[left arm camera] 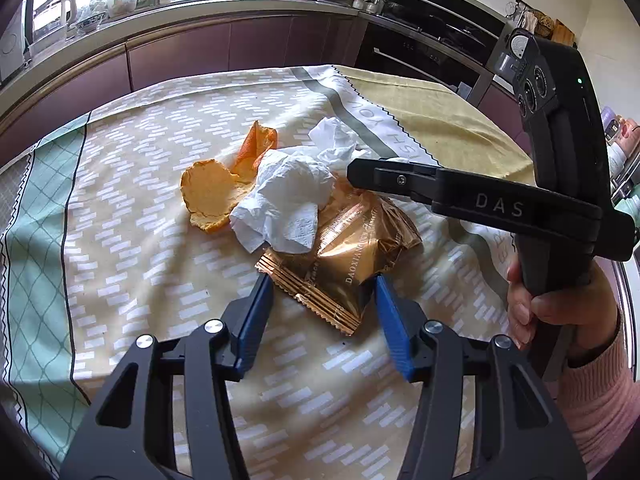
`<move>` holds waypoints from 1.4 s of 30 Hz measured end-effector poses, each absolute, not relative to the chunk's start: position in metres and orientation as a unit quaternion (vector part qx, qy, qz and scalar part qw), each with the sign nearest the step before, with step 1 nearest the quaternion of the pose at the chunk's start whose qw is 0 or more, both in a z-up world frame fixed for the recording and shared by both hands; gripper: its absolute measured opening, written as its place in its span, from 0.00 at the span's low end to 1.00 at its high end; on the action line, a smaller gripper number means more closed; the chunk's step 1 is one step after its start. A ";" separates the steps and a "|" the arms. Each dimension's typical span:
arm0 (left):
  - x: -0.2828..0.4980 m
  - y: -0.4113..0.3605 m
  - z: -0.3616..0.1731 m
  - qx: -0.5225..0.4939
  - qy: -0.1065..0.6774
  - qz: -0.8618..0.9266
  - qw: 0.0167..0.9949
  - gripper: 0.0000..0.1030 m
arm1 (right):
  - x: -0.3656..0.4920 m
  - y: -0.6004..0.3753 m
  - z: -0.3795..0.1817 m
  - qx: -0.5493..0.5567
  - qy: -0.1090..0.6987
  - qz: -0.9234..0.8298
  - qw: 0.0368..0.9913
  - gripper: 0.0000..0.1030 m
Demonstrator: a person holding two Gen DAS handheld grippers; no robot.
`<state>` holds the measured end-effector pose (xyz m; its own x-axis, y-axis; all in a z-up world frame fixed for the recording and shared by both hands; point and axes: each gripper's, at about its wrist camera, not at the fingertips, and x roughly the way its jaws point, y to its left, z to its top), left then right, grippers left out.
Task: Collect trash
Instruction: 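Grasp the gold foil wrapper with the left tool while the right tool grasps white tissue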
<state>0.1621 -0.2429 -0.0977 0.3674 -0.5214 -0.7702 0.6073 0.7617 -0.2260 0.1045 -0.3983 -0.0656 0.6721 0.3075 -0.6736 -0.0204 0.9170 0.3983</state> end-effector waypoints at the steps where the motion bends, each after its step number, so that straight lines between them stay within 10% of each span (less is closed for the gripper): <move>1: 0.162 -0.243 -0.098 0.046 0.446 -0.344 0.825 0.46 | 0.103 -0.400 -0.065 0.185 0.392 0.090 0.897 0.25; 11: 0.153 -0.232 -0.098 0.015 0.451 -0.373 0.811 0.01 | 0.079 -0.418 -0.048 0.205 0.351 0.086 0.909 0.16; 20: 0.145 -0.216 -0.090 0.006 0.440 -0.378 0.814 0.01 | 0.061 -0.426 -0.038 0.222 0.331 0.088 0.913 0.16; 26: 0.151 -0.220 -0.088 0.020 0.437 -0.373 0.818 0.45 | 0.062 -0.421 -0.051 0.229 0.347 0.093 0.905 0.16; 34: 0.150 -0.252 -0.099 0.081 0.434 -0.357 0.823 0.41 | 0.065 -0.413 -0.062 0.227 0.365 0.105 0.897 0.16; 42: 0.149 -0.248 -0.097 0.056 0.438 -0.362 0.821 0.08 | 0.061 -0.414 -0.065 0.234 0.366 0.109 0.894 0.16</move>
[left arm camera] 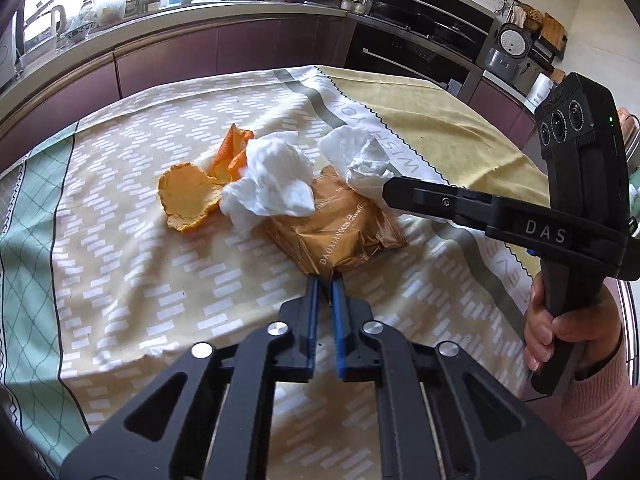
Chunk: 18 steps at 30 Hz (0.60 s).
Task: Collect trash
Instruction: 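Grasp the gold foil wrapper with the left tool while the right tool grasps white tissue, then lift the wrapper and tissue and carry both toward the teal bin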
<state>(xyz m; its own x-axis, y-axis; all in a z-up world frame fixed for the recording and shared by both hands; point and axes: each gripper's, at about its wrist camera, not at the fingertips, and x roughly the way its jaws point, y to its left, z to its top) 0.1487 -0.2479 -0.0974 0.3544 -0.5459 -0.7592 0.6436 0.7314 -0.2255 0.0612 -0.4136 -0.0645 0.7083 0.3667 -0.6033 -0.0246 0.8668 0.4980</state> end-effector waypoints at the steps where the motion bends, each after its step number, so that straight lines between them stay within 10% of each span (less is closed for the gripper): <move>1: 0.147 -0.248 -0.097 0.056 0.436 -0.365 0.821 0.08 | 0.059 -0.414 -0.064 0.235 0.364 0.109 0.895 0.16; 18: 0.114 -0.204 -0.067 0.034 0.395 -0.391 0.830 0.07 | 0.036 -0.411 -0.032 0.227 0.321 0.119 0.912 0.16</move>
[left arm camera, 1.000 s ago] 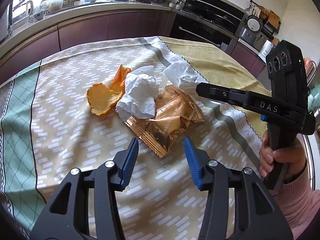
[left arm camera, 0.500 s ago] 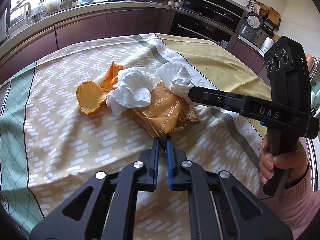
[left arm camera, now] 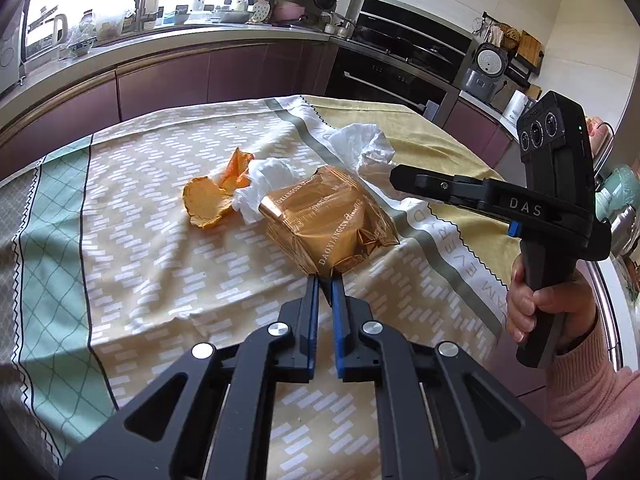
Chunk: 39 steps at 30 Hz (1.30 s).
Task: Collect trash
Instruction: 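Lift the wrapper and tissue and carry both toward the teal bin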
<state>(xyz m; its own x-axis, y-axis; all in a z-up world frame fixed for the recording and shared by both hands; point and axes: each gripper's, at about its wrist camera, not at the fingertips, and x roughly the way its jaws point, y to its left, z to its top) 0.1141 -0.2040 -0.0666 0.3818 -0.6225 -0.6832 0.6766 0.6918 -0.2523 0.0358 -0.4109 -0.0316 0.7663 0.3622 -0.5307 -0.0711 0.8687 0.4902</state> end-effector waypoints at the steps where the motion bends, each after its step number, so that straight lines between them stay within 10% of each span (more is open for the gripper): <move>1: 0.112 -0.200 -0.065 0.035 0.393 -0.389 0.833 0.07 | 0.035 -0.409 -0.030 0.224 0.319 0.121 0.913 0.16; 39: 0.066 0.023 -0.029 -0.024 0.350 -0.214 0.912 0.07 | 0.071 -0.221 0.006 0.129 0.320 0.309 0.886 0.16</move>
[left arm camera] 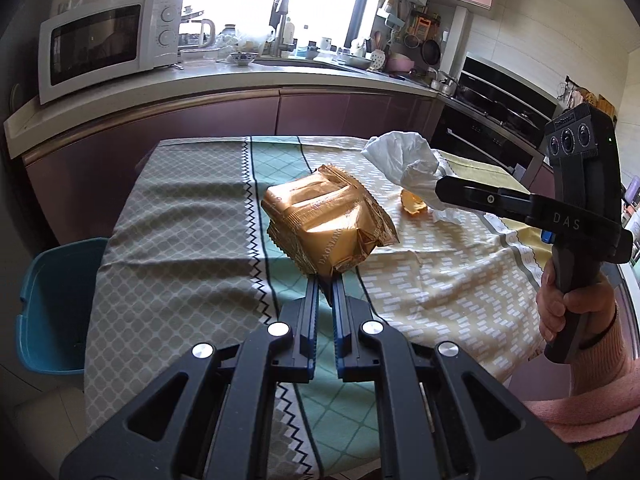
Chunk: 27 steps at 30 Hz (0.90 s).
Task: Collect trash
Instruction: 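Lift the wrapper and tissue and carry both toward the teal bin, then lower wrapper and tissue into the teal bin and open both tools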
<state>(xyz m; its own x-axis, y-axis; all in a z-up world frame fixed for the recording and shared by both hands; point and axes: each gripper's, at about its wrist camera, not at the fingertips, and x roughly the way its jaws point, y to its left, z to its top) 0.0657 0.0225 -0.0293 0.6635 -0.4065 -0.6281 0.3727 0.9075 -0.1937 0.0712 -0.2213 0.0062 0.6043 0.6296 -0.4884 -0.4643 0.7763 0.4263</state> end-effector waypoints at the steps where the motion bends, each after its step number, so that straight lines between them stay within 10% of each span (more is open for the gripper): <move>1: 0.065 0.028 -0.028 -0.026 0.349 -0.208 0.913 0.07 | 0.073 -0.216 0.007 0.126 0.320 0.313 0.885 0.16; 27: 0.050 0.148 -0.024 -0.066 0.337 -0.076 0.936 0.07 | 0.105 -0.091 0.011 0.064 0.340 0.415 0.842 0.16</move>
<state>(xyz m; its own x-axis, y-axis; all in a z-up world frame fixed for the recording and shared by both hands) 0.0500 0.1477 -0.0243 0.7611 -0.1868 -0.6211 0.0976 0.9797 -0.1750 0.1047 -0.0906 0.0115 0.4248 0.7418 -0.5189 -0.6547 0.6476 0.3898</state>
